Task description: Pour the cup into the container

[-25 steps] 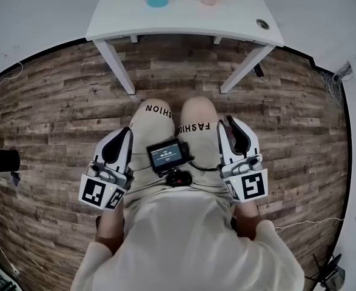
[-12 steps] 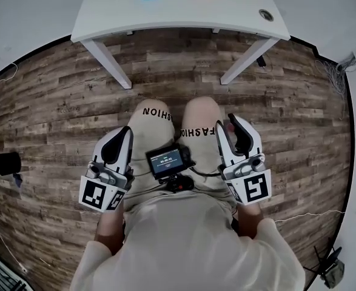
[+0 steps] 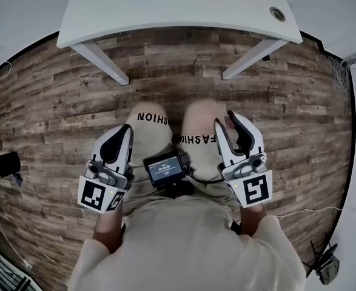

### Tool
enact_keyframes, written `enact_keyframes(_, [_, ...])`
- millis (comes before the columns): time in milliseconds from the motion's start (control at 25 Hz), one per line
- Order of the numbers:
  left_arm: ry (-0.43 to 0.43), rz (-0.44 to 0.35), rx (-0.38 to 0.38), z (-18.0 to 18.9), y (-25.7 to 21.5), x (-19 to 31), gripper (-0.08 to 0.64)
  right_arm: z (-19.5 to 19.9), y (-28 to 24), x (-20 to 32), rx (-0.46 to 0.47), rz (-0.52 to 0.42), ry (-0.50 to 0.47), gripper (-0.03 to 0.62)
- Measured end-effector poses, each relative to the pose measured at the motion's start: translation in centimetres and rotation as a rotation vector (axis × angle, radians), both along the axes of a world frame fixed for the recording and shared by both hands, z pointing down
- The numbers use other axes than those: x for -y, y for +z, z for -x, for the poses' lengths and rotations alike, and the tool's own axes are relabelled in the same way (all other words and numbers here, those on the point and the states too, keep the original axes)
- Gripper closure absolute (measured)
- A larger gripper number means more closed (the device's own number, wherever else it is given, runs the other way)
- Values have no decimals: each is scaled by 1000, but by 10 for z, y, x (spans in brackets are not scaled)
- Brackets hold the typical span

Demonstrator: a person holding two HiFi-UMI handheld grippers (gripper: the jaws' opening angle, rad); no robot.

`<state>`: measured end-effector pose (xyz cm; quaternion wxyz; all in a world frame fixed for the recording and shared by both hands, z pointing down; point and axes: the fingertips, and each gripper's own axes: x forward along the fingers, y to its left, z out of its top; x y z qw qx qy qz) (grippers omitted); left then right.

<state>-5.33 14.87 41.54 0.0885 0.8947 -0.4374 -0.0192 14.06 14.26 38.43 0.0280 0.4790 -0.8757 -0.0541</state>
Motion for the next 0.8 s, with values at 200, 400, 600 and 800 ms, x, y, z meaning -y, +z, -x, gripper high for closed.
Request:
enact_keyframes(200, [-6, 1, 4, 0, 0, 5, 549, -2, -1, -1, 0, -3, 7, 499])
enact_keyframes(400, [-19, -5, 16, -4, -9, 1, 549, -13, -10, -10, 5, -19, 10, 499])
enact_keyframes(600, [-42, -12, 12, -2, -13, -10, 549, -20, -13, -16, 29, -15, 15, 498])
enact_keyframes(800, [-41, 13, 9, 3, -3, -9, 549, -12, 4, -14, 14, 21, -4, 488])
